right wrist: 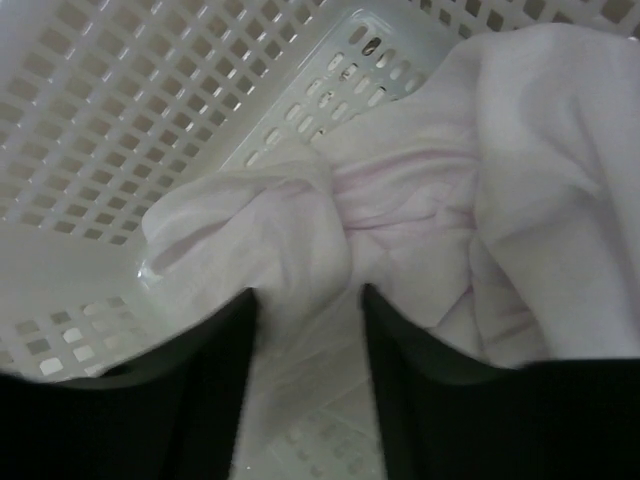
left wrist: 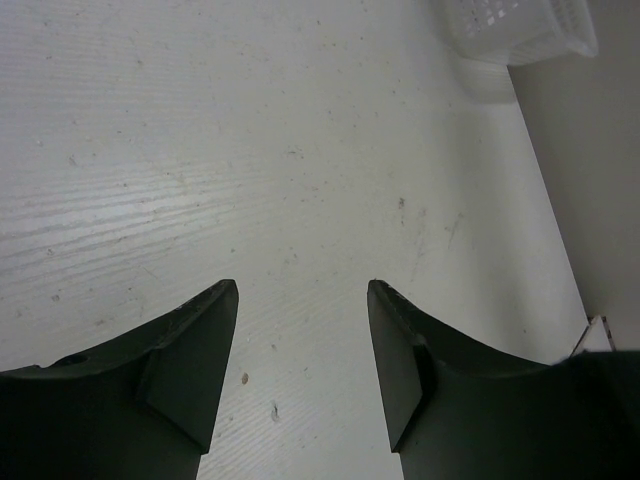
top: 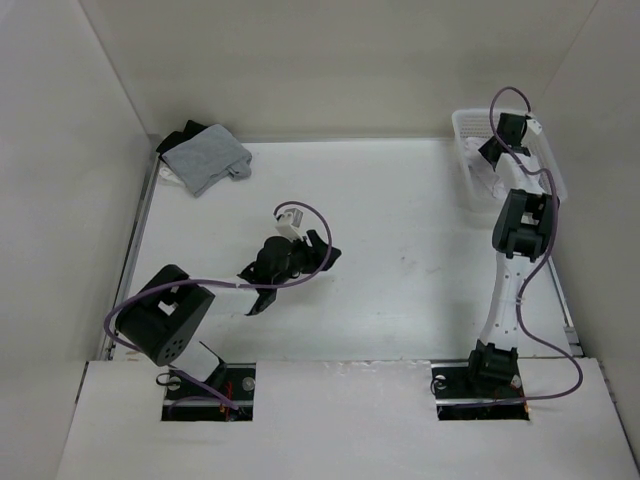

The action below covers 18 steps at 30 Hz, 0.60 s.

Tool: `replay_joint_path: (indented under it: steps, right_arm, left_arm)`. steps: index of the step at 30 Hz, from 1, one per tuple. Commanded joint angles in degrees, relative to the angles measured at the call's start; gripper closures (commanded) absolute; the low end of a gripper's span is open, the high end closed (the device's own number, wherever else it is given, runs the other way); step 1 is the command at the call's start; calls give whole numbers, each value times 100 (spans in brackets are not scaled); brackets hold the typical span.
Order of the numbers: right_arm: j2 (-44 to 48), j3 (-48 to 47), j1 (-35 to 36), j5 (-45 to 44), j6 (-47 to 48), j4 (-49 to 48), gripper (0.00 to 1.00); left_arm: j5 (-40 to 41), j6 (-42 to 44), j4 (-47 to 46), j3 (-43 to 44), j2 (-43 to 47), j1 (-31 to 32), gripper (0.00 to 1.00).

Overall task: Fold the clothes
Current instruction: Grab the tank top from the pile

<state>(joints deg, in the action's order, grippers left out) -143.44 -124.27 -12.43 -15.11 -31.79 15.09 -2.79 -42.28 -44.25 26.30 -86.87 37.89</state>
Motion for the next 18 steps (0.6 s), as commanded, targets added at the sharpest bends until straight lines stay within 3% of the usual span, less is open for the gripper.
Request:
replay_joint_path:
  steps: [1,3,4,7,10,15,18]
  right_arm:
    - [-290,-625,-80,325,-477,169,66]
    - [-247,-512,-107,369,-634,109,91]
    - [-81,-285,-107,386,-714,-23,99]
    - [778,837,-81,386,-767,-1082,100]
    - [2621,2674,-63,492,-872,-2902,100]
    - [4891,3882,332,562,-724,-3460,100]
    - [6650,4656,1034,510,-267,-3460,100]
  left_arm:
    - [-170,-69,-479,-2,-40,-67,47]
    - [-178,-78,-479,-20,-23,-102,47]
    - [-170,-78,-479,-20,-14,-111,47]
    - [-187,-87,-497,6,-84,-102,47]
    - [-205,-96,-532,15,-32,-58,47]
    - [-170,-157,-655,-90,109,-49,48]
    - [-134,-263,-638,-125,284,-102,48]
